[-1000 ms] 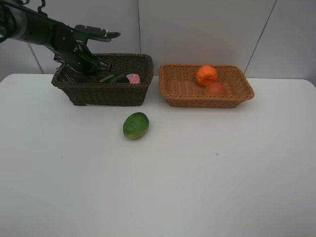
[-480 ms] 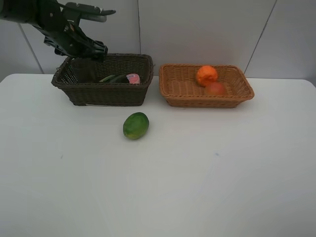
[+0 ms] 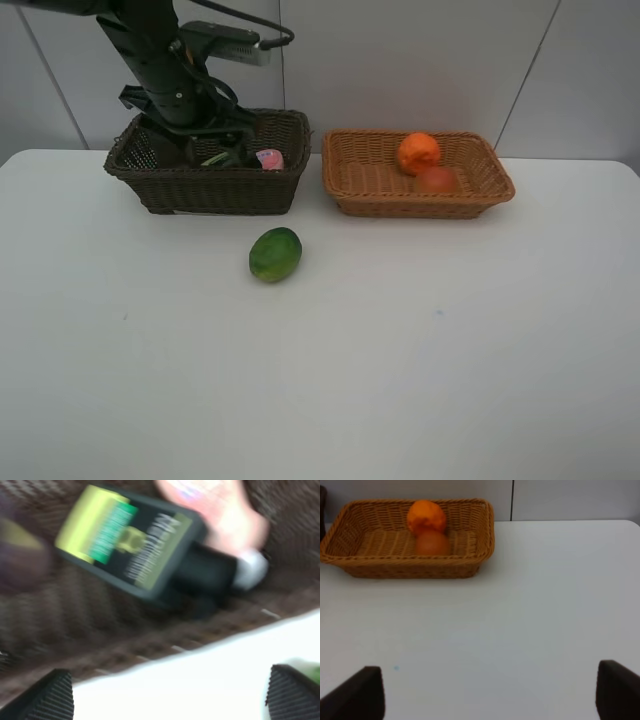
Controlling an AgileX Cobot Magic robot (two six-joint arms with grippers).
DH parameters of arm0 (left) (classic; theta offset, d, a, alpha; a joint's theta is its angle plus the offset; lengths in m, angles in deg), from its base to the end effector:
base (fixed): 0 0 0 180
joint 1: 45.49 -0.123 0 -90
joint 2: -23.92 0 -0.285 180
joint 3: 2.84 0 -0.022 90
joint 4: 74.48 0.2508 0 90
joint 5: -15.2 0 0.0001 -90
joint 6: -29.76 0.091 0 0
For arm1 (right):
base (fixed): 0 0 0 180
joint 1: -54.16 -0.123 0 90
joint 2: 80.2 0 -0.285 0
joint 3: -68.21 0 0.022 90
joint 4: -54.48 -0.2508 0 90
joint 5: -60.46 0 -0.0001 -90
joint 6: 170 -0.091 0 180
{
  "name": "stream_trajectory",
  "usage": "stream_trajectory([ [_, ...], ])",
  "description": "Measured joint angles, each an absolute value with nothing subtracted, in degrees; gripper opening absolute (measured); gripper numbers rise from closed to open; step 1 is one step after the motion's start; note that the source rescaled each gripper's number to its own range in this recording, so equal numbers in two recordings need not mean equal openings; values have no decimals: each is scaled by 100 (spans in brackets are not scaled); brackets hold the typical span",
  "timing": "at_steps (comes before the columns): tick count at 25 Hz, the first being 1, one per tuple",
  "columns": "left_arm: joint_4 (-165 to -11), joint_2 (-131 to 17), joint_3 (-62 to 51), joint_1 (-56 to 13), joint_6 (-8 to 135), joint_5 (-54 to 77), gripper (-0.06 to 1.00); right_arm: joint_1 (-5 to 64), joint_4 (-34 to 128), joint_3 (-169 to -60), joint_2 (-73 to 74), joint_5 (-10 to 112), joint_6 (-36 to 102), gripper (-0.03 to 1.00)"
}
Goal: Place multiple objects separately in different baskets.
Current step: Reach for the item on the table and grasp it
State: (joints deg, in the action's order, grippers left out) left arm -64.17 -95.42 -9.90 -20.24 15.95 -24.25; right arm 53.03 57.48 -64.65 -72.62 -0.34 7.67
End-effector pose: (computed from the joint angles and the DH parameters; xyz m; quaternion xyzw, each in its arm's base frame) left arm 0.3874 -0.1712 0.2174 0.1493 0.9557 -0.0132 0.2534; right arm -0.0084 -0.0043 0.2842 0.0102 0.8455 -0.0100 0.5338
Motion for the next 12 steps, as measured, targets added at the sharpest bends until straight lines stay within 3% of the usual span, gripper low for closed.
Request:
stream_trajectory([
  [12, -6590, -9531, -732, -762, 897, -2547, 100, 5303, 5748, -6465, -7262, -34, 767, 87],
])
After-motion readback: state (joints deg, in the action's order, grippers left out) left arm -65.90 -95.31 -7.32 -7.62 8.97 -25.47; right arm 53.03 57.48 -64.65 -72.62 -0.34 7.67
